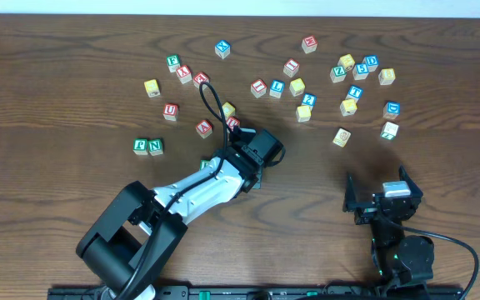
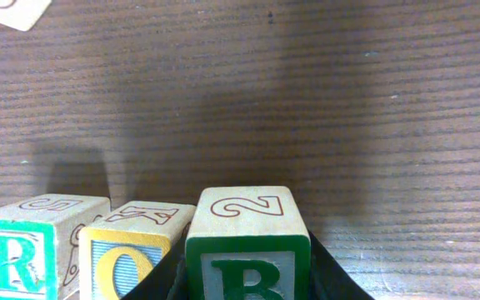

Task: Spell out ROBOT
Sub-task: 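Lower the B block onto the table right of the O block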

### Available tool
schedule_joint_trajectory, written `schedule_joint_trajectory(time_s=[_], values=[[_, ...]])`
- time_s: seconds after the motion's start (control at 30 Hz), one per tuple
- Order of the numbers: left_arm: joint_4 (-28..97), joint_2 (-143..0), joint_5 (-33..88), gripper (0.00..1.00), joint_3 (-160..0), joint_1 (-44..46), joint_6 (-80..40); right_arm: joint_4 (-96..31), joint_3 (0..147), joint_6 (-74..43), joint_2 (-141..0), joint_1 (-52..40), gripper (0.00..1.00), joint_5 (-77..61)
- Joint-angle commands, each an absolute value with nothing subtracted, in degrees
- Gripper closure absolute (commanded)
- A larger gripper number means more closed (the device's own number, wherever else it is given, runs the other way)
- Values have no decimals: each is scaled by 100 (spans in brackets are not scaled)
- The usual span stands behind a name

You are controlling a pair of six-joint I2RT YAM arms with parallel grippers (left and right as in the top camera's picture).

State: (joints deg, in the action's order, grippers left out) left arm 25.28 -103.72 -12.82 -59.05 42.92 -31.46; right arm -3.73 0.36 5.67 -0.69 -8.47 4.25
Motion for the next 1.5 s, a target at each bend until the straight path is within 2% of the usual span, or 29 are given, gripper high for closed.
schedule_joint_trajectory(time_s=[0.0, 0.7, 1.47], values=[[2495, -10372, -1474, 91, -5828, 4305, -3111, -397, 32, 628, -34, -823, 1, 410], [2403, -10374, -1876, 91, -5828, 4305, -3111, -397, 32, 628, -34, -823, 1, 410], [2392, -10374, -1664, 91, -5828, 4305, -3116, -397, 32, 628, -34, -823, 1, 410]])
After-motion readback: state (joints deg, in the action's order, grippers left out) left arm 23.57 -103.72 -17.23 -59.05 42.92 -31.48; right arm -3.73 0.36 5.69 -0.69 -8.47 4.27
